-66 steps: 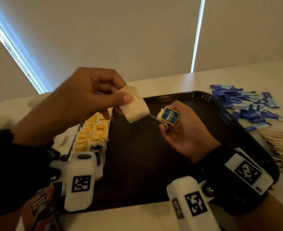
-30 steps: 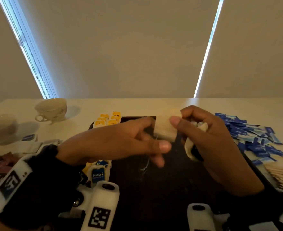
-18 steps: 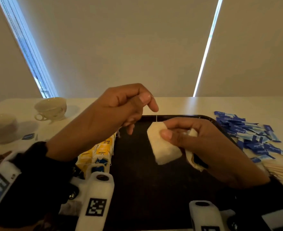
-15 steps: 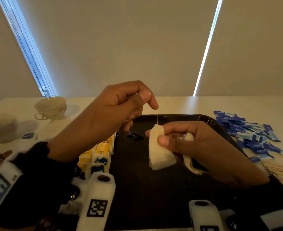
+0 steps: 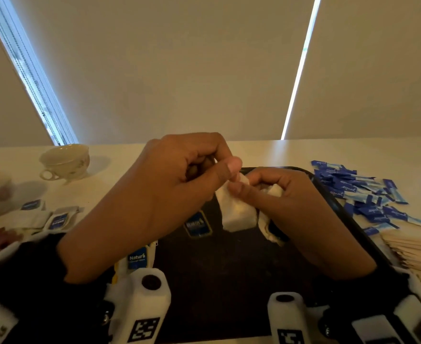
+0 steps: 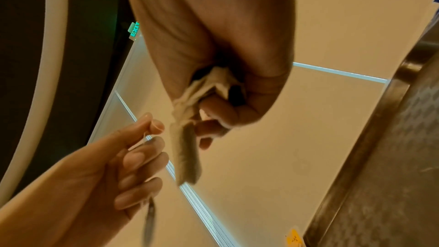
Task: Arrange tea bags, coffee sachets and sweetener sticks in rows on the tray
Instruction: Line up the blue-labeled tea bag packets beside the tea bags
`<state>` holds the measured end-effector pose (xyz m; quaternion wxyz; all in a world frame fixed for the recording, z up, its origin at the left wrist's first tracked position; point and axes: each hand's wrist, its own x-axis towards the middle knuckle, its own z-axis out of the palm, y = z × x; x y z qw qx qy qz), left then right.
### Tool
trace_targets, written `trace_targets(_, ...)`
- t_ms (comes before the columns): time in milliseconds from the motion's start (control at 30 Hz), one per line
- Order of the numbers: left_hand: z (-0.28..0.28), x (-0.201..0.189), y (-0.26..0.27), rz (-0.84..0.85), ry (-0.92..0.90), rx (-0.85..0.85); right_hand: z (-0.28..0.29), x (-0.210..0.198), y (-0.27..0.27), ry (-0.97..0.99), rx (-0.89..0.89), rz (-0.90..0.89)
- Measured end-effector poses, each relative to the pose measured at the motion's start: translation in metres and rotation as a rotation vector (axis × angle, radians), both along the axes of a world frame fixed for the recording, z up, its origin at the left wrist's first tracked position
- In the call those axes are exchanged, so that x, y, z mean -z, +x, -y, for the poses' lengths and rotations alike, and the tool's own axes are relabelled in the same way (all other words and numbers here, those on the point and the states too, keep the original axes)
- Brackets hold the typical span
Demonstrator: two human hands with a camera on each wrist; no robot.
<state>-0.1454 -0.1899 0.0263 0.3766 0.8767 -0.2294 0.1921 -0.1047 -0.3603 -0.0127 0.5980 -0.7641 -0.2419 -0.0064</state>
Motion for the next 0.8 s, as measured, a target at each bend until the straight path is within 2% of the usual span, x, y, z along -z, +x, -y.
trace_targets(133, 0.007, 0.001, -0.010, -0.065, 0.096, 0.099, 0.005, 0.001, 0.004, 0.112, 0.213, 0.046)
trace_targets(200, 0.015, 0.005, -0.013, -0.112, 0.160, 0.128, 0.007, -0.002, 0.002, 0.202, 0.262, 0.029)
trace_targets(333, 0.023, 0.019, -0.011, -0.326, 0.246, 0.244, 0.009, -0.009, -0.002, 0.396, 0.193, -0.130)
trace_targets(467, 0.008, 0.031, 0.007, -0.507, 0.331, 0.236, 0.014, -0.014, -0.002, 0.500, -0.019, -0.306)
trace_targets(567, -0.004, 0.035, 0.017, -0.512, 0.385, 0.154, 0.015, -0.015, -0.005, 0.387, -0.181, -0.369)
trace_targets(633, -0.010, 0.032, 0.020, -0.481, 0.394, 0.056, 0.013, -0.014, -0.006, 0.244, -0.213, -0.361)
trace_targets(700, -0.018, 0.023, 0.021, -0.424, 0.341, -0.034, 0.011, -0.012, -0.006, 0.058, -0.188, -0.313)
trace_targets(800, -0.027, 0.003, 0.016, -0.425, 0.171, -0.041, 0.007, -0.007, -0.003, -0.198, -0.139, -0.224)
